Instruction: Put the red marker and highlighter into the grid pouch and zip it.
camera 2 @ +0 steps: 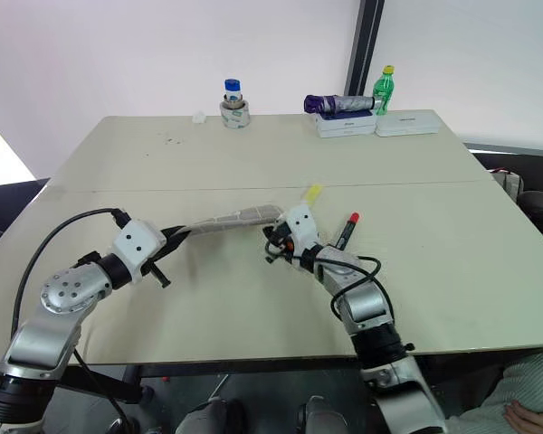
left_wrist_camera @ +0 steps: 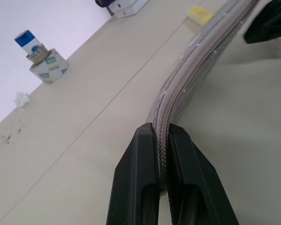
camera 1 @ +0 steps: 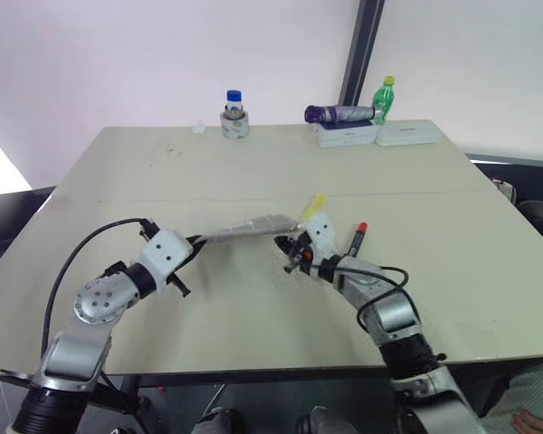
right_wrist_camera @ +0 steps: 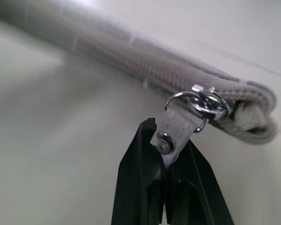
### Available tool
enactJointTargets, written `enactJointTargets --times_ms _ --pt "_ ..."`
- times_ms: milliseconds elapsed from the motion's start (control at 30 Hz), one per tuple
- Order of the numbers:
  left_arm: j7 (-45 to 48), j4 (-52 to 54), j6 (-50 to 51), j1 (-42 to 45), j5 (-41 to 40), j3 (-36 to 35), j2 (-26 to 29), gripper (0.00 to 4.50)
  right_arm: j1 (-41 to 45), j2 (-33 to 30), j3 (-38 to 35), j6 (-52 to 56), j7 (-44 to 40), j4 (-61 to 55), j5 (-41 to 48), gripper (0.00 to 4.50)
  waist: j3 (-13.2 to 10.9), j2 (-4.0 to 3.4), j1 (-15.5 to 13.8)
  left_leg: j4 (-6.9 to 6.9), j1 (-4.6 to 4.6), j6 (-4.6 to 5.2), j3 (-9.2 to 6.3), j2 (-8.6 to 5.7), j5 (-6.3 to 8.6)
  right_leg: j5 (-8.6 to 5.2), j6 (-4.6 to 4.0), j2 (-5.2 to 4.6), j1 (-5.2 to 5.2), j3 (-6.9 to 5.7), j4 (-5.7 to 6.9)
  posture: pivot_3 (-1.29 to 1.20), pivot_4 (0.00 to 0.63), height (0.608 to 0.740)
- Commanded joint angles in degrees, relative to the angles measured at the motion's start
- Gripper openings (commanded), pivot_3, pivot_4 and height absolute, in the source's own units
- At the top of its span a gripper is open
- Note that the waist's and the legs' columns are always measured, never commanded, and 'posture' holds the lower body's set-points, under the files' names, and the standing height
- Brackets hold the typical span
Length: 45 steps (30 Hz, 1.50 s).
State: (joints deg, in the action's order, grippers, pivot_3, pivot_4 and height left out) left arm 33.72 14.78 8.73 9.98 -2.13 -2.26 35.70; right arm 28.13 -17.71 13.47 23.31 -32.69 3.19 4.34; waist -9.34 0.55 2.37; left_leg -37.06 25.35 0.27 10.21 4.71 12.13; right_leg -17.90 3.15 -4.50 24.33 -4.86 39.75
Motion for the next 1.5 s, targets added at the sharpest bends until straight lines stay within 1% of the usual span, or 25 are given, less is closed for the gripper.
enactJointTargets --times_ms 33,133,233,400,500,667,767,900,1033,1167,1200,1267,1367,1400,1500 --pt "0.3 0.23 -3.22 0.74 1.73 0.78 0.81 0.0 0.94 -2.75 2.6 -0.59 -1.94 -4.74 -3.52 0.02 0.0 0.0 0.04 0.01 0.0 0.0 0.0 0.0 0.0 0.0 0.0 0.0 0.01 0.0 0.0 0.0 0.15 0.738" --pt "1.01 0.34 -4.04 0.64 1.95 2.39 0.34 0.0 2.02 -3.36 6.36 0.54 -3.72 -5.82 -5.98 0.02 0.0 0.01 0.2 0.02 0.0 -0.01 0.0 0.03 0.0 0.0 0.0 0.04 0.01 0.0 -0.01 0.0 0.15 0.738" --pt "1.27 1.29 -3.89 0.5 2.04 3.89 -0.63 0.0 3.03 -0.08 8.71 2.65 -2.86 -5.17 -7.09 0.02 0.0 0.01 0.16 0.03 -0.01 -0.03 0.0 0.05 -0.02 0.0 0.0 0.06 0.01 0.0 0.0 0.0 0.15 0.738" --pt "1.93 3.29 -3.76 -0.39 2.13 5.46 -1.31 0.0 3.88 4.31 7.98 4.93 -0.83 -4.66 -7.11 0.02 0.0 0.01 -0.19 0.01 0.01 -0.04 0.01 0.03 -0.02 0.0 0.0 0.04 0.01 -0.01 -0.01 0.0 0.15 0.738" --pt "1.82 3.61 -3.72 -1.17 2.71 5.78 -1.33 0.0 4.13 4.86 8.59 4.79 -2.47 -5.26 -6.52 0.02 0.0 0.02 -0.22 -0.02 0.01 -0.02 0.02 0.01 -0.01 0.0 0.0 0.01 -0.02 -0.01 -0.06 0.0 0.15 0.738" --pt "2.3 3.07 -3.12 -0.87 3.29 7.01 -1.43 0.0 6.87 6.0 11.72 1.4 -4.15 -5.38 -8.3 0.02 0.0 0.02 0.11 0.01 0.0 0.02 0.01 0.02 0.01 0.01 -0.01 0.03 -0.01 -0.02 -0.06 0.0 0.15 0.738" --pt "2.1 2.97 -2.74 -1.07 3.74 7.0 -1.22 0.0 8.13 5.7 12.95 0.83 -4.41 -5.73 -9.98 0.02 0.0 0.01 0.11 0.03 0.01 -0.01 0.01 0.03 -0.01 0.0 0.0 0.05 0.01 -0.02 -0.06 0.0 0.15 0.738" --pt "2.71 3.03 -3.26 -2.15 3.6 5.93 -0.47 0.0 7.85 4.14 11.79 1.03 -4.24 -5.09 -11.15 0.02 0.0 0.01 -0.02 0.02 0.01 -0.01 0.03 0.02 -0.01 0.01 0.0 0.02 0.0 -0.04 -0.08 0.0 0.15 0.738" --pt "2.62 2.7 -3.93 -2.65 3.3 4.08 0.13 0.0 8.02 0.63 10.23 -0.99 -3.92 -2.63 -12.69 0.02 0.0 0.02 -0.07 0.01 0.01 0.01 0.03 0.02 0.01 0.01 -0.01 0.0 -0.01 -0.04 -0.09 0.0 0.15 0.738" --pt "2.42 2.43 -3.83 -2.41 3.23 4.19 -0.05 0.0 7.17 0.77 9.9 -1.23 -4.05 -1.79 -11.96 0.02 0.0 0.02 0.07 0.02 0.01 0.0 0.03 0.02 0.0 0.01 -0.01 0.01 -0.01 -0.04 -0.09 0.0 0.15 0.738" --pt "2.32 2.65 -3.66 -2.36 3.3 4.51 -0.31 0.0 6.8 1.23 9.47 -0.68 -4.04 -1.81 -11.29 0.28 0.0 0.02 0.12 0.03 0.01 0.0 0.03 0.02 0.0 0.01 -0.01 0.01 0.0 -0.04 -0.09 0.0 0.15 0.738" --pt "2.07 3.12 -3.11 -2.44 3.38 5.03 -0.93 0.0 5.95 1.42 9.37 -0.14 -4.12 -2.08 -11.01 0.96 0.0 0.02 0.1 0.04 0.01 -0.01 0.03 0.04 0.0 0.01 -0.01 0.03 0.0 -0.04 -0.09 0.0 0.15 0.738" --pt "1.96 3.45 -2.82 -2.76 3.66 5.35 -1.38 0.0 4.79 1.98 8.2 2.03 -4.31 -3.66 -9.69 2.43 0.0 0.02 0.01 0.03 0.01 -0.01 0.04 0.03 0.0 0.01 -0.01 0.03 0.0 -0.04 -0.09 0.0 0.15 0.738" --pt "1.92 3.52 -2.75 -2.85 3.74 5.45 -1.51 0.0 4.28 2.05 7.44 3.2 -4.3 -4.52 -9.0 2.99 0.0 0.02 -0.06 0.02 0.01 -0.01 0.03 0.03 0.0 0.01 0.0 0.03 -0.01 -0.04 -0.09 0.0 0.15 0.738" --pt "1.83 3.68 -2.56 -2.92 3.87 5.62 -1.87 0.0 1.94 2.17 4.3 7.84 -4.29 -7.53 -5.62 2.99 0.0 0.02 -0.2 0.01 0.02 0.01 0.03 0.02 0.01 0.01 0.0 0.01 -0.02 -0.04 -0.1 0.0 0.15 0.738"
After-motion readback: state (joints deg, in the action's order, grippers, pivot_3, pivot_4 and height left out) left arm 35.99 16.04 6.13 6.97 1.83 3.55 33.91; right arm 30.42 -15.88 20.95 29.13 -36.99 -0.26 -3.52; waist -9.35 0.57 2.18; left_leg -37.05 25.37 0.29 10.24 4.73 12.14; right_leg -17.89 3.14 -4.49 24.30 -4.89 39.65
